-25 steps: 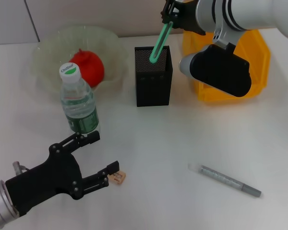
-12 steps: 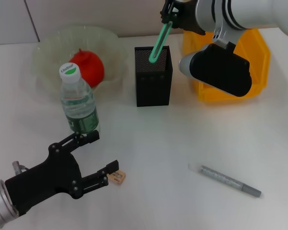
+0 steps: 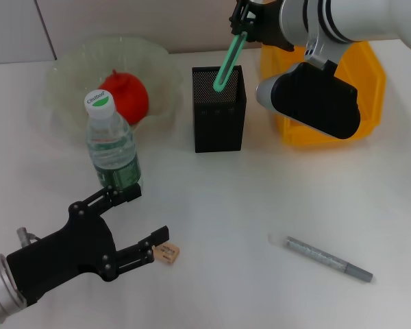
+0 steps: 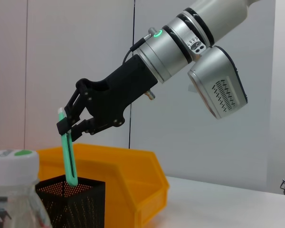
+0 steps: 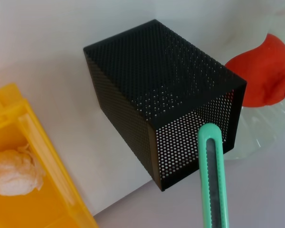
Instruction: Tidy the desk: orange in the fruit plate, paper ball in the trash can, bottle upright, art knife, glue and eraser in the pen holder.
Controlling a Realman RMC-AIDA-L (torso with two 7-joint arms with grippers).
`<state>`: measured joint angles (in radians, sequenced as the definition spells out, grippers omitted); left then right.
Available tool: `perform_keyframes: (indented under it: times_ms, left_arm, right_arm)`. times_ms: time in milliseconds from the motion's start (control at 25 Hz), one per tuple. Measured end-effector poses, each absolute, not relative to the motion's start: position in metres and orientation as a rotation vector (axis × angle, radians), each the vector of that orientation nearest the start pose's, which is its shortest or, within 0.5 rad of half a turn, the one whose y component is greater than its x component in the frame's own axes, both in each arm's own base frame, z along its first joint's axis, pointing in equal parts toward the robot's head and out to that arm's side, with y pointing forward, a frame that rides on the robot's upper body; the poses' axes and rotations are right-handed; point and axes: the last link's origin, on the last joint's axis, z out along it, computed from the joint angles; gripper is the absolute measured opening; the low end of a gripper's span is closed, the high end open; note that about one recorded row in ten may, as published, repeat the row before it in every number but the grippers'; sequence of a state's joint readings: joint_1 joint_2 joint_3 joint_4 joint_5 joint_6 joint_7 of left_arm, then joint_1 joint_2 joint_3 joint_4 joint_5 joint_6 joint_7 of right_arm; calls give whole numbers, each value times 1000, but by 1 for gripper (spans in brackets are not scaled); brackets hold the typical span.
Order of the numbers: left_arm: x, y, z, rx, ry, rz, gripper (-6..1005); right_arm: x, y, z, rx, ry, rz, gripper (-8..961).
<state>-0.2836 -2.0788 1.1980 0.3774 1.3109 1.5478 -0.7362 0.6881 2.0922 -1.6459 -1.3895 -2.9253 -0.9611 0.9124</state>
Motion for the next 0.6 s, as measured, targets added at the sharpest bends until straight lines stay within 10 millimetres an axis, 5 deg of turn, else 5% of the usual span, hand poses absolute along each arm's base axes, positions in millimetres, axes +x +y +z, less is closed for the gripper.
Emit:
perform_keyframes:
  times_ms: [600]
  left_arm:
    - [-284, 246, -51, -2544, -295, -994, 811]
  right_arm:
    - [99, 420, -10, -1801, -1789, -1099, 262]
